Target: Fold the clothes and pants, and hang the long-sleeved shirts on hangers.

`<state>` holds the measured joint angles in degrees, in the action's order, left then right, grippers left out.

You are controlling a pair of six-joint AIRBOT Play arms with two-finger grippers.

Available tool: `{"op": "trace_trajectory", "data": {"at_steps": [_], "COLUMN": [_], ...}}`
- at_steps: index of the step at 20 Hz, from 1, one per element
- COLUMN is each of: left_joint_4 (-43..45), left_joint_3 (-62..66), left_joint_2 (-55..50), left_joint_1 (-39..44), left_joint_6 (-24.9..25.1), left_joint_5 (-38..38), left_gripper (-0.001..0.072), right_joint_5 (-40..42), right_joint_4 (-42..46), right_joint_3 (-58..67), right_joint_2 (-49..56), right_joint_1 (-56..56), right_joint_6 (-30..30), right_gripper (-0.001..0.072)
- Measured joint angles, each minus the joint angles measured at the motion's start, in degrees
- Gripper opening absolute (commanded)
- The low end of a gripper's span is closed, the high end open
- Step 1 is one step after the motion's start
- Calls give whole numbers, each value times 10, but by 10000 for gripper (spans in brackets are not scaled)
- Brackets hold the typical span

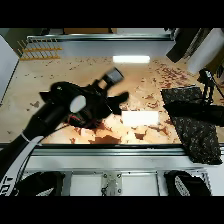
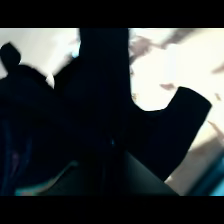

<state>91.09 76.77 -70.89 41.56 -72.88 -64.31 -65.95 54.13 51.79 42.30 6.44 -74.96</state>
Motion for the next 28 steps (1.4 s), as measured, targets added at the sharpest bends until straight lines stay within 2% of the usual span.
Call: {"op": "trace_trajectory", "data": {"at_steps": [2,5,6,7,8,12,17,22,28], "left_joint_4": [2,2,2,2,2,-27,-49,-57,-57], "left_joint_3": [-6,-55,-79,-104,-127,-218,-297,-323,-328], "left_joint_2": [-10,-2,10,24,39,108,175,208,219], "left_joint_1": [37,26,8,-15,-38,-150,-259,-295,-303], "left_joint_6": [19,12,2,-8,-15,-32,-36,-38,-40], "left_joint_5": [-51,-96,-103,-106,-106,-104,-95,-87,-81], "left_gripper": [7,7,7,7,7,7,7,7,7], "right_joint_5": [0,0,0,0,0,2,49,123,146], "right_joint_4": [-15,-37,-41,-44,-45,-51,-53,-53,-58], "right_joint_3": [0,0,0,0,0,0,4,68,197], "right_joint_2": [0,0,1,3,7,55,186,383,561], "right_joint_1": [0,0,0,0,0,-2,-43,-141,-242], "right_joint_6": [0,0,0,0,0,0,12,15,-3], "right_gripper": [24,33,193,491,535,511,511,511,513]}}
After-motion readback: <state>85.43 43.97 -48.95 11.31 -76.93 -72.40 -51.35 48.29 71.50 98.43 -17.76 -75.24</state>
